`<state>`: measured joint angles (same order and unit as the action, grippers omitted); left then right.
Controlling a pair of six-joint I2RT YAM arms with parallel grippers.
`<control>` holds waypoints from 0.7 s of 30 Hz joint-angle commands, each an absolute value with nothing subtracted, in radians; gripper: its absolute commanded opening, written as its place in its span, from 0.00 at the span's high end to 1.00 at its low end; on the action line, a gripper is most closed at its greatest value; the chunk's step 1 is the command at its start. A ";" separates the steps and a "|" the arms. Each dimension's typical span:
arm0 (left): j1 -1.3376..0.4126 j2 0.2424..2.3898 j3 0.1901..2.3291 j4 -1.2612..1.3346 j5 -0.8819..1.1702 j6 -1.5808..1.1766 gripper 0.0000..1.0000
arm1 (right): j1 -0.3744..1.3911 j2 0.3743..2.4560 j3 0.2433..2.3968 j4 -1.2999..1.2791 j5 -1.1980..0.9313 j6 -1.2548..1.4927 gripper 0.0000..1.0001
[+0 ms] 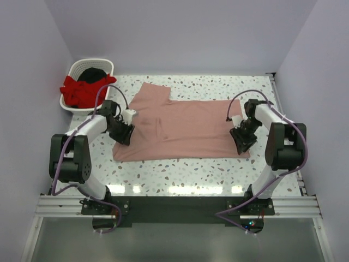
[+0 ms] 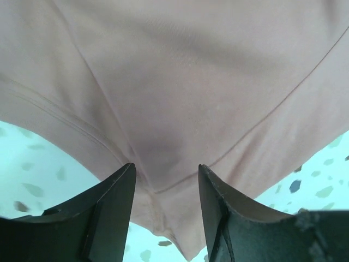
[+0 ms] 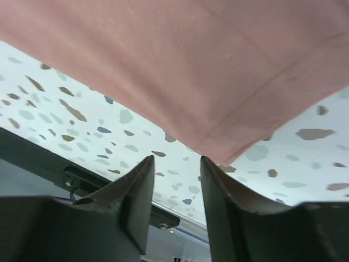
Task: Fold and stack the t-shirts
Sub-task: Fold the tshirt
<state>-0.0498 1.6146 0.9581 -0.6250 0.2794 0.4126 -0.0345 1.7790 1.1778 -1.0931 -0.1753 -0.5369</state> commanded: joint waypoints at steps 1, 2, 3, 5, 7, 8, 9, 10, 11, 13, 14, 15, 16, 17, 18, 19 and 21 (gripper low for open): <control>-0.037 1.578 1.121 -0.640 0.402 0.410 0.45 | -0.063 1.764 1.351 -1.181 -0.301 -0.568 0.55; -0.037 1.591 1.159 -0.624 0.428 0.396 0.43 | -0.067 1.784 1.440 -1.186 -0.325 -0.565 0.53; -0.037 1.629 1.239 -0.615 0.437 0.382 0.36 | -0.075 1.801 1.486 -1.189 -0.331 -0.563 0.52; -0.037 1.720 1.329 -0.614 0.463 0.339 0.33 | -0.083 1.871 1.617 -1.181 -0.333 -0.545 0.49; -0.037 1.790 1.475 -0.624 0.475 0.296 0.30 | -0.084 1.949 1.742 -1.160 -0.327 -0.531 0.48; -0.037 1.848 1.556 -0.617 0.477 0.281 0.29 | -0.084 1.974 1.782 -1.151 -0.319 -0.526 0.48; -0.037 1.876 1.592 -0.608 0.480 0.256 0.28 | -0.084 2.005 1.823 -1.143 -0.307 -0.525 0.48; -0.037 1.897 1.621 -0.591 0.479 0.243 0.27 | -0.086 2.029 1.897 -1.119 -0.298 -0.516 0.49; -0.037 1.939 1.681 -0.565 0.476 0.230 0.27 | -0.084 2.083 1.932 -1.103 -0.288 -0.512 0.50; -0.037 1.980 1.741 -0.539 0.472 0.198 0.27 | -0.084 2.129 2.014 -1.045 -0.267 -0.502 0.52; -0.037 2.020 1.796 -0.532 0.468 0.187 0.27 | -0.084 2.155 2.041 -1.029 -0.262 -0.497 0.53; -0.037 2.040 1.822 -0.526 0.462 0.169 0.27 | -0.084 2.204 2.069 -1.016 -0.261 -0.492 0.53; -0.038 2.058 1.844 -0.516 0.451 0.163 0.27 | -0.084 2.235 2.127 -0.994 -0.256 -0.482 0.54; -0.038 2.092 1.879 -0.511 0.443 0.157 0.27 | -0.084 2.264 2.158 -0.989 -0.256 -0.476 0.54; -0.038 2.104 1.891 -0.502 0.431 0.144 0.28 | -0.084 2.320 2.186 -0.985 -0.252 -0.472 0.54; -0.037 2.117 1.901 -0.494 0.422 0.143 0.28 | -0.084 2.344 2.231 -0.971 -0.245 -0.465 0.54; -0.037 2.147 1.920 -0.479 0.410 0.141 0.28 | -0.084 2.397 2.259 -0.951 -0.230 -0.462 0.54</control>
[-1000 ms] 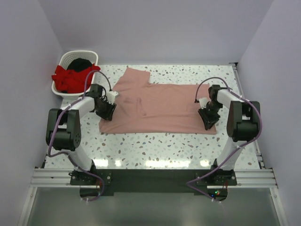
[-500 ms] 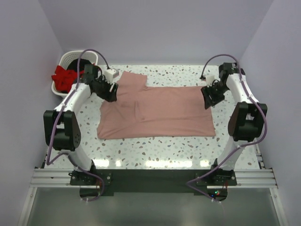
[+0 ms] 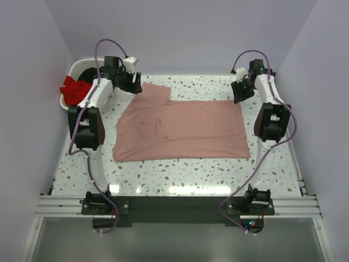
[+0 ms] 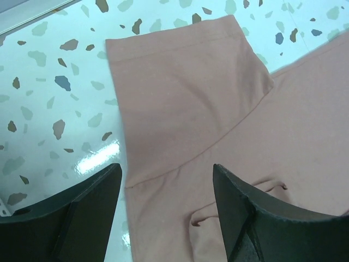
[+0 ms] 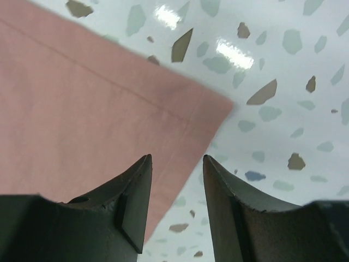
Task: Fold and stack the t-shirts
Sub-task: Fold the tshirt
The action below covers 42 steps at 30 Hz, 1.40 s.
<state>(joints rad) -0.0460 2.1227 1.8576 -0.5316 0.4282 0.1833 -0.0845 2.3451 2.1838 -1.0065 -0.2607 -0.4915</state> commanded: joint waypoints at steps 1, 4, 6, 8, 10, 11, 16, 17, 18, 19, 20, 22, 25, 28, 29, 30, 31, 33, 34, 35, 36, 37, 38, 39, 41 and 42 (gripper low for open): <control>-0.038 2.157 1.925 -0.471 0.413 0.140 0.28 | -0.084 2.407 2.264 -0.921 -0.227 -0.462 0.54; -0.038 2.186 1.944 -0.469 0.417 0.132 0.28 | -0.084 2.425 2.238 -0.843 -0.213 -0.451 0.53; -0.038 2.203 1.950 -0.468 0.417 0.129 0.28 | -0.084 2.430 2.223 -0.809 -0.206 -0.448 0.53; -0.038 2.213 1.947 -0.463 0.413 0.129 0.28 | -0.084 2.442 2.209 -0.769 -0.195 -0.445 0.52; -0.038 2.221 1.944 -0.462 0.413 0.127 0.28 | -0.084 2.454 2.210 -0.752 -0.183 -0.442 0.50; -0.038 2.227 1.941 -0.459 0.410 0.127 0.28 | -0.084 2.465 2.212 -0.749 -0.183 -0.440 0.50; -0.037 2.250 1.954 -0.446 0.408 0.123 0.28 | -0.084 2.499 2.236 -0.758 -0.195 -0.428 0.49; -0.038 2.259 1.968 -0.446 0.407 0.123 0.28 | -0.084 2.506 2.244 -0.765 -0.201 -0.426 0.50; -0.037 2.266 1.976 -0.446 0.408 0.117 0.28 | -0.084 2.519 2.252 -0.775 -0.206 -0.426 0.50; -0.038 2.270 1.982 -0.451 0.410 0.115 0.27 | -0.084 2.522 2.259 -0.785 -0.210 -0.425 0.51; -0.038 2.281 1.997 -0.451 0.411 0.114 0.27 | -0.084 2.528 2.264 -0.793 -0.212 -0.425 0.51; -0.038 2.292 2.013 -0.457 0.413 0.107 0.27 | -0.084 2.543 2.275 -0.808 -0.204 -0.426 0.53; -0.038 2.312 2.037 -0.456 0.414 0.101 0.27 | -0.084 2.557 2.281 -0.831 -0.198 -0.437 0.65; -0.037 2.341 2.068 -0.450 0.391 0.089 0.27 | -0.084 2.556 2.283 -0.854 -0.209 -0.446 0.79; -0.038 2.348 2.075 -0.449 0.387 0.081 0.27 | -0.084 2.553 2.281 -0.861 -0.219 -0.449 0.83; -0.037 2.356 2.085 -0.446 0.382 0.077 0.27 | -0.084 2.550 2.280 -0.865 -0.224 -0.452 0.88; -0.038 2.365 2.092 -0.442 0.377 0.077 0.27 | -0.084 2.545 2.276 -0.874 -0.229 -0.459 0.95; -0.037 2.390 2.117 -0.436 0.361 0.068 0.27 | -0.084 2.540 2.267 -0.884 -0.236 -0.465 1.00; -0.040 2.408 2.135 -0.434 0.345 0.067 0.27 | -0.083 2.534 2.264 -0.887 -0.238 -0.466 1.00; -0.041 2.417 2.144 -0.436 0.336 0.067 0.27 | -0.084 2.531 2.261 -0.888 -0.239 -0.469 1.00; -0.044 2.427 2.154 -0.442 0.330 0.072 0.28 | -0.083 2.530 2.252 -0.888 -0.241 -0.471 1.00; -0.048 2.442 2.167 -0.446 0.316 0.080 0.28 | -0.083 2.525 2.249 -0.888 -0.241 -0.471 1.00; -0.054 2.448 2.172 -0.451 0.299 0.089 0.29 | -0.083 2.520 2.246 -0.887 -0.241 -0.472 1.00; -0.060 2.451 2.172 -0.453 0.290 0.097 0.29 | -0.083 2.516 2.241 -0.885 -0.241 -0.472 1.00; -0.072 2.464 2.172 -0.451 0.279 0.115 0.30 | -0.083 2.513 2.237 -0.884 -0.241 -0.472 1.00; -0.077 2.470 2.172 -0.448 0.272 0.118 0.30 | -0.083 2.510 2.235 -0.882 -0.239 -0.469 1.00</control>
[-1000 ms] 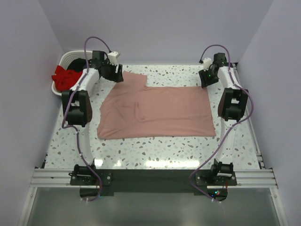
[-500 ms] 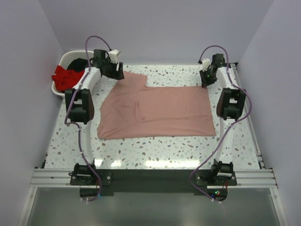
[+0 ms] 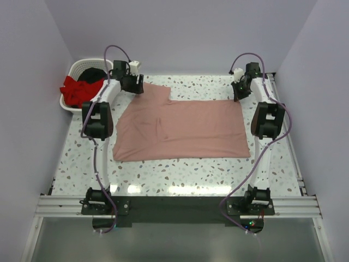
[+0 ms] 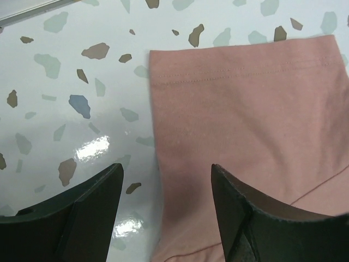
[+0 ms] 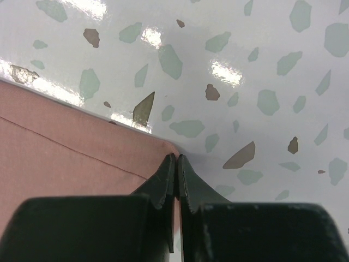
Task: Fold and stack the t-shirts
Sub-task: Fold the tshirt
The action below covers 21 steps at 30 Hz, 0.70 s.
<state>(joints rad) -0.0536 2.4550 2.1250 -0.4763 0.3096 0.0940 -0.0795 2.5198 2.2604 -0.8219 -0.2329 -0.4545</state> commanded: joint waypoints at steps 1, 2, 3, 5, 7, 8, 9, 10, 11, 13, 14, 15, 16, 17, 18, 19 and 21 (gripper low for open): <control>-0.080 2.479 2.174 -0.436 0.256 0.121 0.30 | -0.083 2.511 2.235 -0.884 -0.239 -0.468 1.00; -0.087 2.485 2.175 -0.430 0.249 0.127 0.30 | -0.083 2.510 2.235 -0.885 -0.239 -0.465 1.00; -0.090 2.491 2.180 -0.419 0.241 0.129 0.30 | -0.083 2.510 2.237 -0.888 -0.239 -0.465 1.00; -0.097 2.525 2.216 -0.419 0.226 0.132 0.33 | -0.081 2.508 2.235 -0.888 -0.236 -0.463 1.00; -0.100 2.565 2.262 -0.429 0.221 0.136 0.35 | -0.081 2.505 2.230 -0.884 -0.233 -0.462 1.00; -0.101 2.578 2.279 -0.433 0.218 0.141 0.35 | -0.081 2.505 2.232 -0.884 -0.230 -0.462 1.00; -0.103 2.591 2.293 -0.442 0.218 0.144 0.36 | -0.081 2.505 2.232 -0.884 -0.229 -0.463 1.00; -0.104 2.611 2.313 -0.443 0.215 0.152 0.38 | -0.081 2.505 2.233 -0.884 -0.227 -0.463 1.00; -0.110 2.617 2.316 -0.442 0.209 0.164 0.38 | -0.081 2.505 2.233 -0.884 -0.224 -0.465 1.00; -0.115 2.628 2.315 -0.428 0.196 0.173 0.38 | -0.081 2.508 2.238 -0.890 -0.224 -0.466 1.00; -0.115 2.632 2.316 -0.422 0.196 0.178 0.38 | -0.081 2.508 2.241 -0.891 -0.224 -0.468 1.00; -0.115 2.635 2.316 -0.407 0.198 0.178 0.38 | -0.081 2.507 2.241 -0.891 -0.221 -0.468 1.00; -0.115 2.643 2.318 -0.397 0.201 0.181 0.39 | -0.081 2.510 2.244 -0.891 -0.219 -0.469 1.00; -0.115 2.648 2.319 -0.391 0.209 0.186 0.40 | -0.081 2.510 2.246 -0.891 -0.218 -0.469 1.00; -0.115 2.654 2.324 -0.387 0.222 0.189 0.41 | -0.081 2.510 2.246 -0.894 -0.218 -0.471 1.00; -0.115 2.670 2.344 -0.393 0.257 0.190 0.44 | -0.081 2.510 2.249 -0.897 -0.218 -0.472 1.00; -0.115 2.681 2.358 -0.402 0.284 0.183 0.58 | -0.081 2.508 2.252 -0.903 -0.218 -0.472 1.00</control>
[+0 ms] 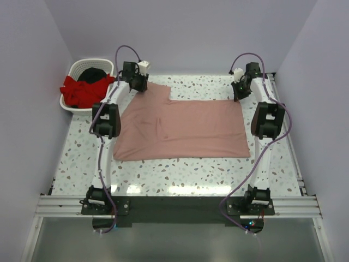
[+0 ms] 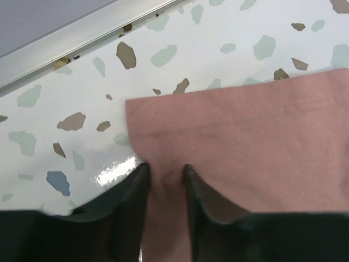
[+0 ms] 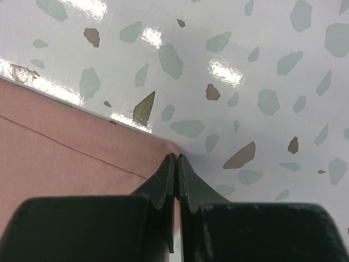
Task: Fold and stack the t-shirts
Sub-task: Fold the tshirt
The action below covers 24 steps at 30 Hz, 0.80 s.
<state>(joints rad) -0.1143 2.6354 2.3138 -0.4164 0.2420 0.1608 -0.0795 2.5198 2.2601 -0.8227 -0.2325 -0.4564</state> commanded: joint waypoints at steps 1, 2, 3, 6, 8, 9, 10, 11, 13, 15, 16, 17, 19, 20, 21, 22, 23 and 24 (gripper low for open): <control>-0.115 2.683 2.359 -0.400 0.297 0.187 0.70 | -0.081 2.507 2.252 -0.907 -0.222 -0.474 1.00; -0.115 2.680 2.355 -0.397 0.298 0.186 0.74 | -0.081 2.499 2.252 -0.910 -0.227 -0.476 1.00; -0.114 2.674 2.350 -0.381 0.302 0.184 0.79 | -0.081 2.496 2.250 -0.916 -0.230 -0.479 1.00; -0.103 2.626 2.315 -0.332 0.354 0.179 0.99 | -0.081 2.474 2.259 -0.939 -0.244 -0.489 1.00; -0.100 2.570 2.286 -0.304 0.373 0.179 1.00 | -0.081 2.459 2.269 -0.956 -0.261 -0.505 1.00; -0.100 2.547 2.258 -0.279 0.383 0.179 1.00 | -0.081 2.436 2.270 -0.957 -0.261 -0.505 1.00; -0.098 2.499 2.241 -0.266 0.396 0.179 1.00 | -0.080 2.425 2.269 -0.957 -0.259 -0.505 1.00; -0.098 2.475 2.226 -0.255 0.402 0.184 1.00 | -0.081 2.412 2.269 -0.957 -0.258 -0.506 1.00; -0.094 2.401 2.179 -0.226 0.417 0.186 1.00 | -0.081 2.373 2.263 -0.957 -0.258 -0.508 1.00; -0.092 2.355 2.148 -0.212 0.426 0.196 1.00 | -0.081 2.347 2.243 -0.956 -0.267 -0.512 1.00; -0.091 2.309 2.111 -0.206 0.428 0.202 1.00 | -0.083 2.318 2.235 -0.956 -0.268 -0.515 1.00; -0.091 2.284 2.090 -0.201 0.429 0.216 1.00 | -0.084 2.306 2.224 -0.951 -0.270 -0.523 1.00; -0.089 2.216 2.022 -0.190 0.439 0.230 1.00 | -0.083 2.271 2.194 -0.943 -0.267 -0.531 1.00; -0.089 2.194 1.999 -0.192 0.437 0.242 1.00 | -0.084 2.258 2.184 -0.939 -0.267 -0.537 1.00; -0.087 2.150 1.950 -0.193 0.437 0.248 1.00 | -0.087 2.250 2.171 -0.936 -0.267 -0.540 1.00; -0.086 2.126 1.925 -0.193 0.442 0.255 1.00 | -0.086 2.244 2.169 -0.937 -0.267 -0.545 1.00; -0.084 2.102 1.896 -0.193 0.443 0.265 1.00 | -0.087 2.234 2.164 -0.939 -0.270 -0.551 1.00; -0.083 2.054 1.835 -0.184 0.443 0.270 1.00 | -0.087 2.229 2.164 -0.942 -0.273 -0.554 1.00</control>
<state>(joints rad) -0.0975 2.1757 1.9289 -0.2592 0.4175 0.2222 -0.0799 2.3009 2.1777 -0.9379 -0.2508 -0.5217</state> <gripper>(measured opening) 0.018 0.018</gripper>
